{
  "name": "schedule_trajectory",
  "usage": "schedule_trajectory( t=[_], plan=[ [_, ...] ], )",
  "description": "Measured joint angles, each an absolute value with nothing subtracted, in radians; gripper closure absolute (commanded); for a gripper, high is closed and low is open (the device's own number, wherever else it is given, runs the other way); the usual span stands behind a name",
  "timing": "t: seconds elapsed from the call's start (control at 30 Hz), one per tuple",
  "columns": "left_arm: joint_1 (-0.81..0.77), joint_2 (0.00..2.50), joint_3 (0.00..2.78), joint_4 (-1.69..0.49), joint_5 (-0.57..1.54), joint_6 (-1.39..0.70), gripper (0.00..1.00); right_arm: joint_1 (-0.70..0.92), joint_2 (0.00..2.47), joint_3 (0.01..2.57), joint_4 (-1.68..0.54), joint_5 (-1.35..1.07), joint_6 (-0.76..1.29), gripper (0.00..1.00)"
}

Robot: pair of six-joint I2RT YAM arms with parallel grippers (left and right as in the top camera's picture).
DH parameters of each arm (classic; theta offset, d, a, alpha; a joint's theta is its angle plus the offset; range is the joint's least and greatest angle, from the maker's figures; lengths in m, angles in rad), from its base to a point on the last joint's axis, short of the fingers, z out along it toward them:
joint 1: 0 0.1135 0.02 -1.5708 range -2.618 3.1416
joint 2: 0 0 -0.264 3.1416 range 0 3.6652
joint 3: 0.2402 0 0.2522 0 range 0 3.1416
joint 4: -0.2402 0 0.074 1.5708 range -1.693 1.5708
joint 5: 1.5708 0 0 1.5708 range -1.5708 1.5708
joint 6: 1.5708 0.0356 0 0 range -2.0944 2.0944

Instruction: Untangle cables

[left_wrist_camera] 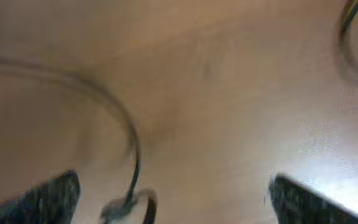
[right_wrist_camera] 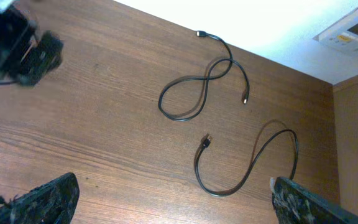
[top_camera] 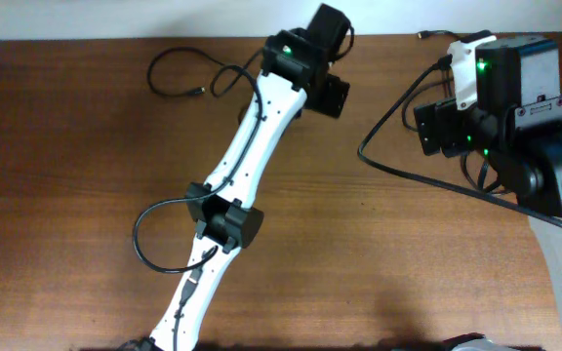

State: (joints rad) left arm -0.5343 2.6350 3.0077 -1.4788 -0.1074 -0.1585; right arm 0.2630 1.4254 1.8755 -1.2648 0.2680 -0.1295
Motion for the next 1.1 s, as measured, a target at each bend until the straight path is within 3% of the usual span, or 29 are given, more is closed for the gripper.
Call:
schedule_trajectory(
  t=[0.1,0.17,0.37,0.6,0.77,1.1],
  plan=[
    [-0.539,2.635,3.008,-1.185,-0.101,-0.157,0.01,0.263,1.425,1.876,-1.267,0.265,-0.13,0.02],
    [-0.549,2.623,3.009,-1.137,-0.1,-0.174,0.01,0.263,1.425,1.876,-1.268,0.264,-0.13,0.02],
    [-0.579,2.609,2.859,-1.657,-0.034,-0.255,0.01,0.263,1.425,1.876,-1.261,0.264,-0.13,0.02],
    [-0.596,2.688,2.774,-1.385,-0.064,-0.255,0.01,0.263,1.424,1.876,-1.27,0.244,-0.13,0.02],
    [-0.548,2.674,2.927,-1.372,-0.083,-0.255,0.01,0.263,1.424,1.876,-1.272,0.242,-0.13,0.02],
    [-0.305,2.672,2.936,-1.411,-0.24,-0.292,0.01,0.263,1.424,1.876,-1.271,0.241,-0.13,0.02]
  ],
)
